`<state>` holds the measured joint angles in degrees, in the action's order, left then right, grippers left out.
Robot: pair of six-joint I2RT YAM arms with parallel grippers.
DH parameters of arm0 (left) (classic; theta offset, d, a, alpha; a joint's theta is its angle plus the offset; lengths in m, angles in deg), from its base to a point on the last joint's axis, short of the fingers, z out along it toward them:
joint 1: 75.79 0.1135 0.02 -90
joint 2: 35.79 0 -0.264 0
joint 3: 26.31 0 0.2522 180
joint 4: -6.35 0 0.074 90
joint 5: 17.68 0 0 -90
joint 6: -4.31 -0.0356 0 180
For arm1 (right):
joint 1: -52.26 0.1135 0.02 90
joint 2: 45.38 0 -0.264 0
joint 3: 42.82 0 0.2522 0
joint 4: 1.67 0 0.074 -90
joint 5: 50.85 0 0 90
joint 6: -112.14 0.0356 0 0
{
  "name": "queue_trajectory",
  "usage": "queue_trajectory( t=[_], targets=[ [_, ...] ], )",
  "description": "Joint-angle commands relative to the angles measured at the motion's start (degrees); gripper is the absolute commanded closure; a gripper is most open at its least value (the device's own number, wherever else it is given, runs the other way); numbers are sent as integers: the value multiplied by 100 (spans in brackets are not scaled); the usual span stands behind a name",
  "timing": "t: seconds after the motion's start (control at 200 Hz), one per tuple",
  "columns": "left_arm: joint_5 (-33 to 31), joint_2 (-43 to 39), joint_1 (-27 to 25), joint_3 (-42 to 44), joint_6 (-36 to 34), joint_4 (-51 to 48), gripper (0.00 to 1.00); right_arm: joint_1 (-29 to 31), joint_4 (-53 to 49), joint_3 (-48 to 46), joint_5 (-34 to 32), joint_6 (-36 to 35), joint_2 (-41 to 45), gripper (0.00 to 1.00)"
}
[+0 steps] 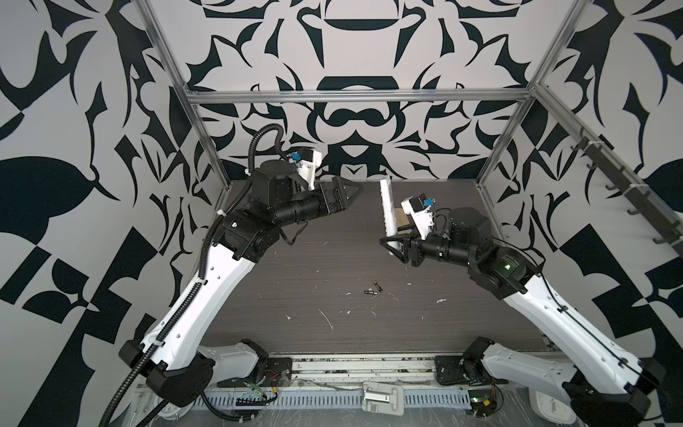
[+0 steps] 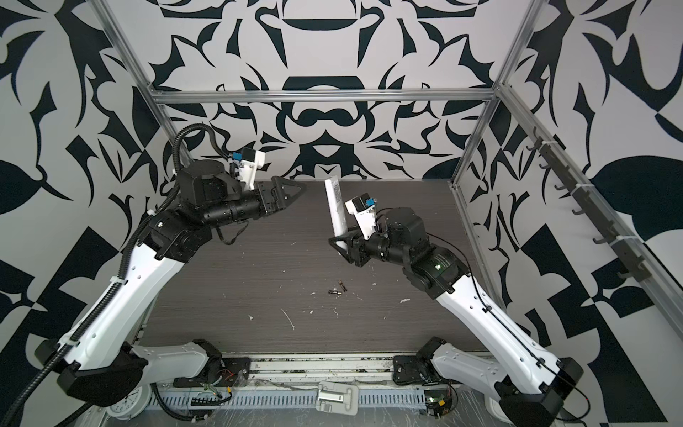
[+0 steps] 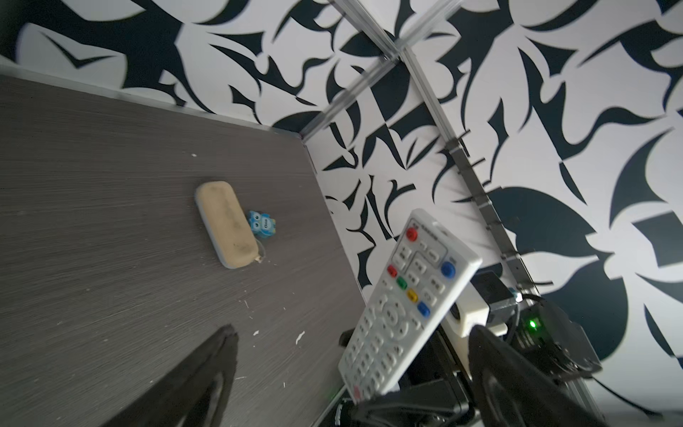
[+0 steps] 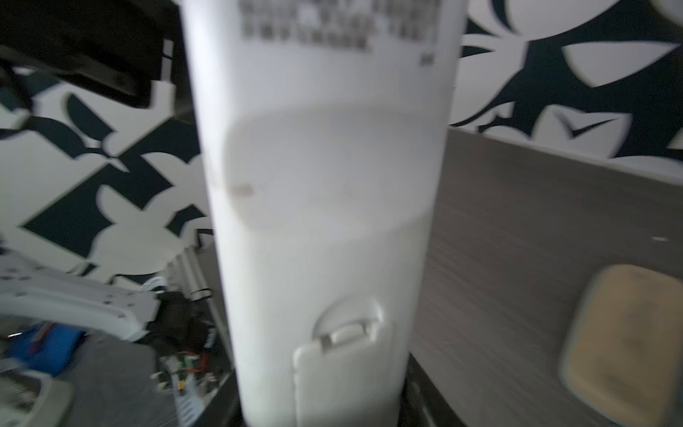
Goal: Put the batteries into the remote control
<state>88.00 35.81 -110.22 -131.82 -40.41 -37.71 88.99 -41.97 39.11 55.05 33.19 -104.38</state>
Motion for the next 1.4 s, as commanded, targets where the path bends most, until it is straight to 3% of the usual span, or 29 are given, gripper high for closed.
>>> queue_trajectory(
  t=[0.0,0.37,0.57,0.935,1.095,1.345,1.4],
  targets=[
    [-900,-209,-114,213,435,-181,1,-23,-425,327,-1731,-1078,-21,100],
    [-1879,645,-757,341,854,1010,0,109,-261,437,-2105,-853,-425,100],
    [-2075,1086,-852,101,882,1194,8,271,-263,322,-2145,-649,-419,100],
    [-2233,842,-1141,445,632,2179,13,291,-263,137,-2115,-211,-478,100],
    [-2033,1267,-1347,-105,316,1669,13,291,-167,100,-1953,-65,-550,100],
    [-2140,1569,-1390,-184,549,1622,14,291,56,-27,-1689,-22,-392,100],
    [-2133,1680,-1390,-267,568,1539,20,299,10,-4,-1635,-27,-410,100]
  ],
)
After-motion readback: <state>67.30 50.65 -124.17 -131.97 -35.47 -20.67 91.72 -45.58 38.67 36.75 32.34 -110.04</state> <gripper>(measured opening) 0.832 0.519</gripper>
